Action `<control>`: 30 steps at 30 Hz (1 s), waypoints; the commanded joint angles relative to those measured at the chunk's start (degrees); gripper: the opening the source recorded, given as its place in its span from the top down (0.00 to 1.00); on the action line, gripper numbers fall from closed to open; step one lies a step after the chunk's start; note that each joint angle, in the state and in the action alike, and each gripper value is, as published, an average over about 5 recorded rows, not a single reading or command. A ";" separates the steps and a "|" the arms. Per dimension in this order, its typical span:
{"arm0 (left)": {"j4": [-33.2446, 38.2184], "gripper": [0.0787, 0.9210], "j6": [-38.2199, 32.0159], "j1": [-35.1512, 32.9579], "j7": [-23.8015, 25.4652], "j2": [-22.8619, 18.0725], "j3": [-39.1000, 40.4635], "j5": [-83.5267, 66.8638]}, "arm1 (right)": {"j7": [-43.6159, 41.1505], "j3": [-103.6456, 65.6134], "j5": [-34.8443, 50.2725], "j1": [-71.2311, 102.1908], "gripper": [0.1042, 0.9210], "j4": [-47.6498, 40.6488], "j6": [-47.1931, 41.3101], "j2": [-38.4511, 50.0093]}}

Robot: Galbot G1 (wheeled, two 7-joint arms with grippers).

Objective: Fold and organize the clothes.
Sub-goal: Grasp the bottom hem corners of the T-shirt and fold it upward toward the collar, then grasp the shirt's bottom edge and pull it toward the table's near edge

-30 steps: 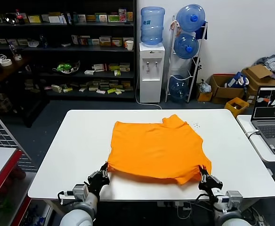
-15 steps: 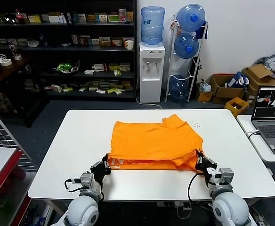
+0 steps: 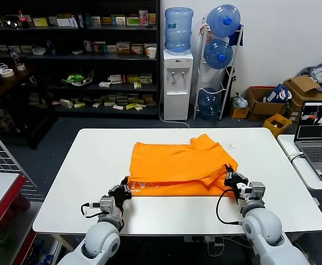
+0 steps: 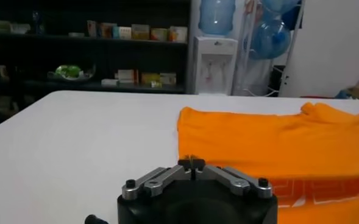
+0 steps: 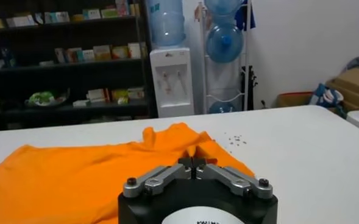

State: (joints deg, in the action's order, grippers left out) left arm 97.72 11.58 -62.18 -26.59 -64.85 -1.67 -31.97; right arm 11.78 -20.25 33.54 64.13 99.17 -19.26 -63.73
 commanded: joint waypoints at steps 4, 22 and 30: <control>-0.13 0.89 0.72 -0.78 0.37 0.39 -0.91 0.46 | -5.25 0.49 -3.05 -0.93 0.77 -2.16 1.92 -0.02; 5.58 0.27 -0.86 -12.45 2.31 -1.65 -3.72 1.26 | -12.22 -9.00 -0.45 17.52 0.15 2.62 3.34 7.27; -1.00 0.12 -1.01 -7.49 2.70 -3.21 -3.81 0.10 | -12.70 -8.45 2.04 15.14 0.12 -0.62 1.34 6.77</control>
State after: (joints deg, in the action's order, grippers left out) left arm 101.26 10.88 -71.30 -24.23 -66.51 -5.15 -31.30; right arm 0.47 -27.24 33.35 77.34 99.86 -16.94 -58.09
